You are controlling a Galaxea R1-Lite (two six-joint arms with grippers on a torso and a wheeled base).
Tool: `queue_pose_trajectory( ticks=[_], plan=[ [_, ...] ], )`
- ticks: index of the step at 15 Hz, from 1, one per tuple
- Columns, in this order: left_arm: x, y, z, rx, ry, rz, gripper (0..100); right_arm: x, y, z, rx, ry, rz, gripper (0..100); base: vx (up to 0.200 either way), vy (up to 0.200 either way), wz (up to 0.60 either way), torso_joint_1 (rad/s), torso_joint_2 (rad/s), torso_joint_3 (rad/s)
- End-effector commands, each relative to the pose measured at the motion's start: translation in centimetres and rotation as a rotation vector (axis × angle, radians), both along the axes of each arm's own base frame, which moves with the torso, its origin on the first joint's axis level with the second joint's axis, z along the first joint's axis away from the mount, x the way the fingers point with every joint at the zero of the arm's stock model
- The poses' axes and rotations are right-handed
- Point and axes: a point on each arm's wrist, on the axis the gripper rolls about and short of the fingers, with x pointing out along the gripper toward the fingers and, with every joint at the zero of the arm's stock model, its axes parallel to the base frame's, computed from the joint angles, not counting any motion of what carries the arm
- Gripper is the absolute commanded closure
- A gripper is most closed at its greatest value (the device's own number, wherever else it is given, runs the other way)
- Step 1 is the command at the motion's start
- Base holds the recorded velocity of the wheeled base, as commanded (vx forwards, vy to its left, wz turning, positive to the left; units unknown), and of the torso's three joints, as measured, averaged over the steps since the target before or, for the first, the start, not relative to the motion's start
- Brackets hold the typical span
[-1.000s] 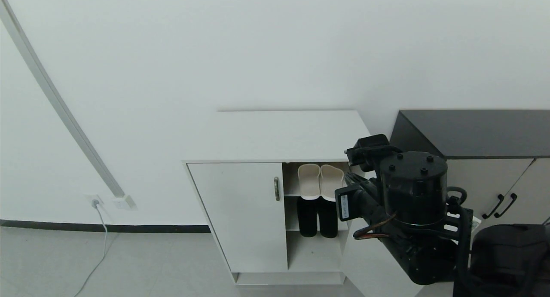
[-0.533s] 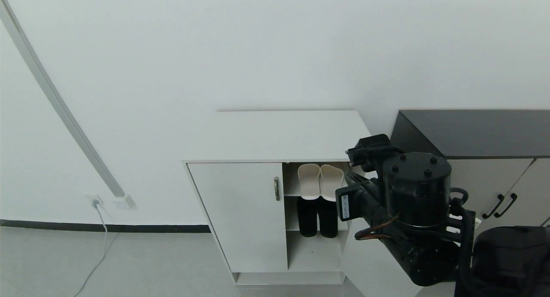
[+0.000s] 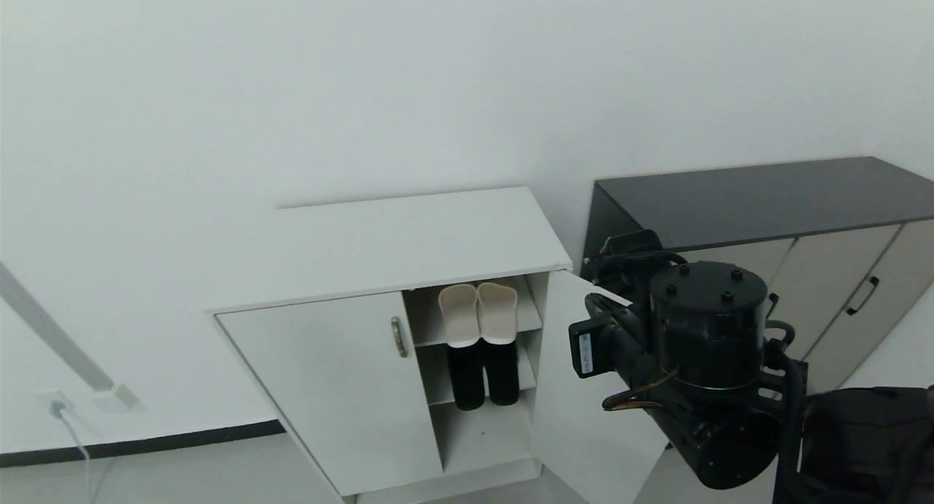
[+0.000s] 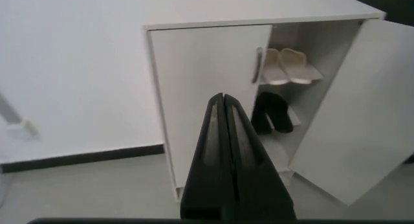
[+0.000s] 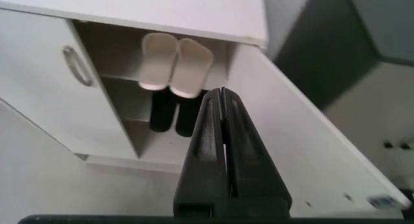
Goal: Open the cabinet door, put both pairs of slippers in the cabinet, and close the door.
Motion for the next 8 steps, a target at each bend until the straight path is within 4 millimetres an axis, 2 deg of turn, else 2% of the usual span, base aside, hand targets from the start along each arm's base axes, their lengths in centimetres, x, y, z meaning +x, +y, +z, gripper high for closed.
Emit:
queue_pose_trajectory(
  ticks=[1,2,7,8],
  plan=[
    [0.0,0.0,0.0,0.0,0.0,0.0,100,0.2,-0.1,0.0,0.001,0.0,-0.008,100,0.0,0.0,-0.6,-0.002,0.0,0.012],
    [0.0,0.0,0.0,0.0,0.0,0.0,100,0.5,-0.3,0.0,0.0,-0.001,-0.02,100,0.0,0.0,-0.6,0.002,0.0,-0.002],
    [0.0,0.0,0.0,0.0,0.0,0.0,100,1.6,-1.0,-0.1,-0.008,0.0,-0.058,100,0.0,0.0,0.0,0.0,0.0,0.0],
    [0.0,0.0,0.0,0.0,0.0,0.0,100,1.6,-1.1,-0.1,-0.008,0.0,-0.059,100,-0.2,0.0,0.0,0.002,0.0,0.002]
  ],
)
